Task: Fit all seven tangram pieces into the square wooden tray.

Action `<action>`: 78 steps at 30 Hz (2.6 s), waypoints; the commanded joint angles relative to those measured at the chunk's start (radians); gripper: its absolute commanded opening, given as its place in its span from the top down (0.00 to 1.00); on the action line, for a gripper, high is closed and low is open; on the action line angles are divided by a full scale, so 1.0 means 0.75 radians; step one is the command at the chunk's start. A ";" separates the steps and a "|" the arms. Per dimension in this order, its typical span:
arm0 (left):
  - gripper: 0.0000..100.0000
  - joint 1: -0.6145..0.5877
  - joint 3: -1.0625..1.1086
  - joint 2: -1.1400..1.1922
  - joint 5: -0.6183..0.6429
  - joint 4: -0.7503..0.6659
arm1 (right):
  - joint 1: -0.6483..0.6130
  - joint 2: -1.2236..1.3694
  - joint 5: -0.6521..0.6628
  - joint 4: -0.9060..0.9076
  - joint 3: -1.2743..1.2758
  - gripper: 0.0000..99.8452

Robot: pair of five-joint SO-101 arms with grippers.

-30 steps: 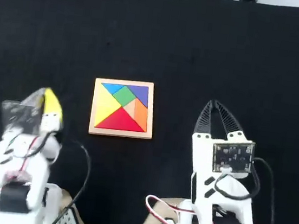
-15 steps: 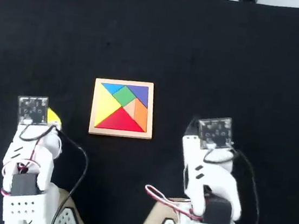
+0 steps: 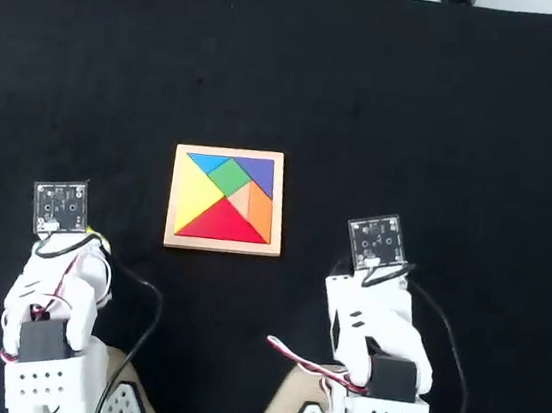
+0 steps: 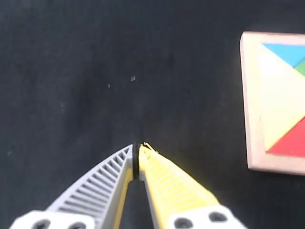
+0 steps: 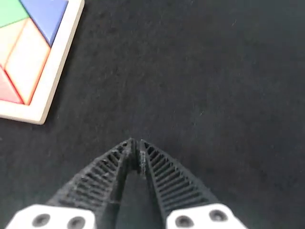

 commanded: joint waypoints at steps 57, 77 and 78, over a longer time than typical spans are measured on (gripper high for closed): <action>0.97 0.150 0.026 -0.006 0.027 0.305 | -0.018 -0.085 -0.037 0.319 -0.003 0.99; 0.97 0.148 0.026 -0.006 0.027 0.305 | -0.018 -0.085 -0.037 0.319 -0.003 0.99; 0.97 0.148 0.026 -0.006 0.027 0.305 | -0.018 -0.085 -0.037 0.319 -0.003 0.99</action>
